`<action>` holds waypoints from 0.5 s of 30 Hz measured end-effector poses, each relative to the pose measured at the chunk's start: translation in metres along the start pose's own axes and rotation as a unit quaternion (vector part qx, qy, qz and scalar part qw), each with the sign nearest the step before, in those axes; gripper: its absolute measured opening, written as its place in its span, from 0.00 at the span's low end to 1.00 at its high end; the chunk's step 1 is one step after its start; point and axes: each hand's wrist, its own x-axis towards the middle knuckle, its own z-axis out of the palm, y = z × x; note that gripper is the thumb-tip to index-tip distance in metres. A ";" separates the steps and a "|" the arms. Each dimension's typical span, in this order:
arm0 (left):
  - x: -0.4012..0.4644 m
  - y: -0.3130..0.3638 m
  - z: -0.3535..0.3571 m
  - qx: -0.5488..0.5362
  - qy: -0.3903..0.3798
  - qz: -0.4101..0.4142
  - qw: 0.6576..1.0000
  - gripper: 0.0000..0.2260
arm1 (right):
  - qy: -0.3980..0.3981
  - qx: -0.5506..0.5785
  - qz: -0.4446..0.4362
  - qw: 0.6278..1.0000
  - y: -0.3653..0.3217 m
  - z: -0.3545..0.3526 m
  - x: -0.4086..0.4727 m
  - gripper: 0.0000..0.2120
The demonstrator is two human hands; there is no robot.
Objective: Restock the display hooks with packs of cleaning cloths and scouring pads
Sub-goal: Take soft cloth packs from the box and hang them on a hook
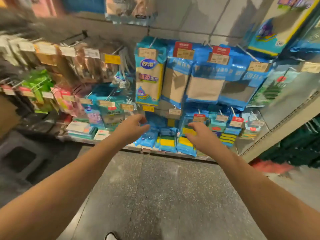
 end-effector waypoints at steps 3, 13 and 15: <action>-0.044 -0.088 -0.028 0.031 0.014 -0.068 0.997 0.15 | -0.060 -0.029 -0.038 0.997 -0.068 0.065 -0.006 0.25; -0.195 -0.374 -0.212 0.096 0.013 -0.178 0.979 0.11 | -0.173 -0.071 -0.153 0.970 -0.368 0.288 -0.004 0.24; -0.225 -0.426 -0.254 0.098 0.009 -0.198 0.975 0.12 | -0.189 -0.074 -0.172 0.964 -0.433 0.325 -0.004 0.24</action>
